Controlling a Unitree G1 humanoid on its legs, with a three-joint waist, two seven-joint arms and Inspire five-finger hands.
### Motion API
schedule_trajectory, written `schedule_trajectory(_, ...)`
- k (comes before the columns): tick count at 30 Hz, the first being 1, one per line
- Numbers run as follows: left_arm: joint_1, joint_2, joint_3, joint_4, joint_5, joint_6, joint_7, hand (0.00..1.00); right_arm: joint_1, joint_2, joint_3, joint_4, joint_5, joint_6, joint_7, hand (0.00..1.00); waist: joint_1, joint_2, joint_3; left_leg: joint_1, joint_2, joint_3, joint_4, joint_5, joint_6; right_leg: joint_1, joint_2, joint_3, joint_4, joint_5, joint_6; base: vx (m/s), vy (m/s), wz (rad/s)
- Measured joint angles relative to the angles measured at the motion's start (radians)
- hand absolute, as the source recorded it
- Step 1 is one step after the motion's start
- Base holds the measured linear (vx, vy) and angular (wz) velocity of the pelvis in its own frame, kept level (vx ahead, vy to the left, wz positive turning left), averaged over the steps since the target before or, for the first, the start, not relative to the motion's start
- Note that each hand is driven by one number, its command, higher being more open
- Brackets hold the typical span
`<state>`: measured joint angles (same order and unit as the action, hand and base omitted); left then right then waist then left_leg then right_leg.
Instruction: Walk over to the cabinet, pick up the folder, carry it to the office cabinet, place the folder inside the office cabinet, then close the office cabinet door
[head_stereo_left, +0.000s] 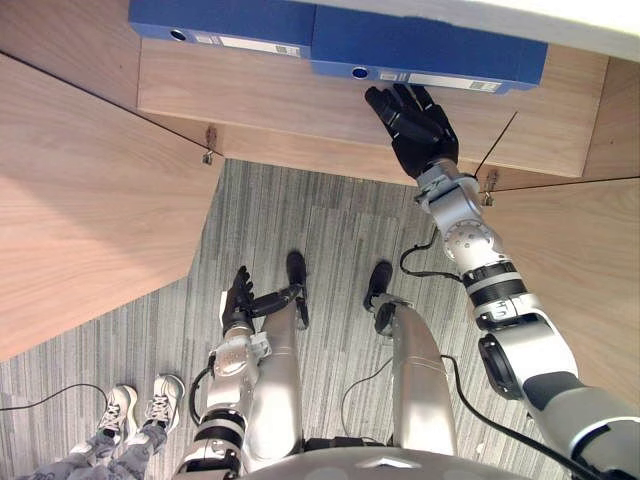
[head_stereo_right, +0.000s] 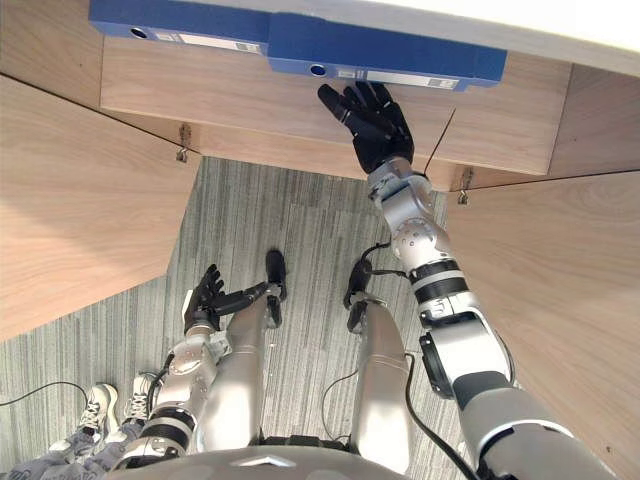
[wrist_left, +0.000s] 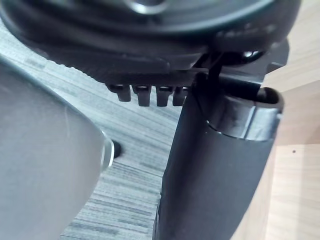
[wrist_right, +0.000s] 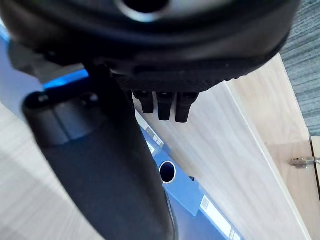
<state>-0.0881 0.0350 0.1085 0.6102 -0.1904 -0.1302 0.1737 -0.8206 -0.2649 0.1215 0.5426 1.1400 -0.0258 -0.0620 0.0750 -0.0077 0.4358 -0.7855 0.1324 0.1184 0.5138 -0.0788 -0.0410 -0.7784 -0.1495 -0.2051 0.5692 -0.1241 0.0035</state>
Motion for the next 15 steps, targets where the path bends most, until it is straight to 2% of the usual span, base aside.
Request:
schedule_trajectory(7, 0.000, -0.008, 0.025, 0.004, -0.015, 0.001, 0.001, 1.00, -0.005, 0.025, -0.030, 0.005, -0.043, -0.001, -0.012, 1.00, -0.001, 0.000, 0.000, 0.000, 0.000, 0.000, -0.001, 0.005, 0.003, 0.000, 0.000, 0.000, -0.001, 0.007, -0.002, -0.03, -0.007, 0.00)
schedule_trajectory(15, 0.000, -0.008, 0.022, 0.004, -0.014, 0.001, -0.007, 1.00, 0.000, 0.009, -0.020, 0.023, -0.159, 0.002, 0.038, 1.00, -0.003, 0.000, 0.000, 0.007, 0.000, 0.001, -0.004, 0.005, 0.003, 0.009, 0.000, -0.001, -0.006, 0.008, -0.002, 0.00, 0.000, 0.00)
